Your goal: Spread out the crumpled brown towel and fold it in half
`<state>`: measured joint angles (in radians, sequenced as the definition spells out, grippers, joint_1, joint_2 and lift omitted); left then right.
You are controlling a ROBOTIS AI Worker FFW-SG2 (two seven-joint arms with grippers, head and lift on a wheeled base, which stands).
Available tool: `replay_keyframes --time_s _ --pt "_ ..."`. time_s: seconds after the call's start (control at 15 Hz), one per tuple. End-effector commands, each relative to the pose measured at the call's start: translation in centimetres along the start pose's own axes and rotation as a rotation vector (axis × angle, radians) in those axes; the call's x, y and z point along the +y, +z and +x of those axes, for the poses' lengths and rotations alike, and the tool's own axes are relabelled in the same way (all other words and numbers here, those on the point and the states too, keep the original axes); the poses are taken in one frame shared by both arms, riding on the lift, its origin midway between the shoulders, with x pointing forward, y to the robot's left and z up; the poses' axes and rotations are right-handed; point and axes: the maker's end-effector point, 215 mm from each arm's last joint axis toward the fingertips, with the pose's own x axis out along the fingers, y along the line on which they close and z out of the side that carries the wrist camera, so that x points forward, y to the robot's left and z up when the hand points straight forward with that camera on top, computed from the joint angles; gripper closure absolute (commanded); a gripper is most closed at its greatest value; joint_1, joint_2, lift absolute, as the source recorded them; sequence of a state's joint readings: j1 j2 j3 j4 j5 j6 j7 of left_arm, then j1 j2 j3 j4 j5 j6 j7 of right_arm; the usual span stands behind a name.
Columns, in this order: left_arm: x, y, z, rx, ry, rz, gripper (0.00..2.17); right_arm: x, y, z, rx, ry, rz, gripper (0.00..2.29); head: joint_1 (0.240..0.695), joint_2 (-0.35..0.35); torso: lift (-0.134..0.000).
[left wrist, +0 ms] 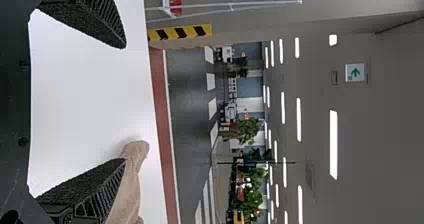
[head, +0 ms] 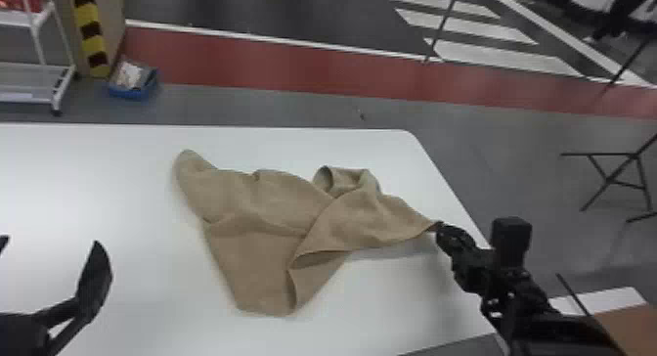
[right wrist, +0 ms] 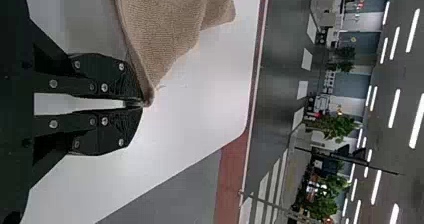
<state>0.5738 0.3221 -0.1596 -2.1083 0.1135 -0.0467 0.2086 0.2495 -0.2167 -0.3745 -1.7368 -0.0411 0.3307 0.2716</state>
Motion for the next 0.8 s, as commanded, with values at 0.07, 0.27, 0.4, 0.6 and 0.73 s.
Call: replay_keyframes --time_s 0.07,0.27,0.4,0.6,0.73 --pt "0.2 0.0 -0.1 0.001 0.003 0.002 0.07 0.0 1.7 -1.3 -0.048 -0.008 0.006 0.07 0.695 -0.304 -0.125" --pt "0.2 -0.2 -0.1 0.004 0.002 0.003 0.07 -0.5 1.7 -3.3 -0.058 -0.020 0.065 0.08 0.695 -0.303 -0.125" --pt "0.1 -0.2 0.0 0.003 0.001 0.003 0.07 -0.3 4.2 -4.8 -0.115 -0.016 0.077 0.08 0.695 -0.309 -0.125" --pt "0.0 -0.1 0.0 0.002 0.000 0.002 0.07 1.0 8.5 -5.8 -0.177 0.003 0.078 0.08 0.695 -0.305 -0.125" --pt "0.1 -0.4 0.0 0.006 0.002 0.001 0.07 4.5 9.8 -5.5 -0.186 0.067 0.099 0.08 0.695 -0.288 -0.125"
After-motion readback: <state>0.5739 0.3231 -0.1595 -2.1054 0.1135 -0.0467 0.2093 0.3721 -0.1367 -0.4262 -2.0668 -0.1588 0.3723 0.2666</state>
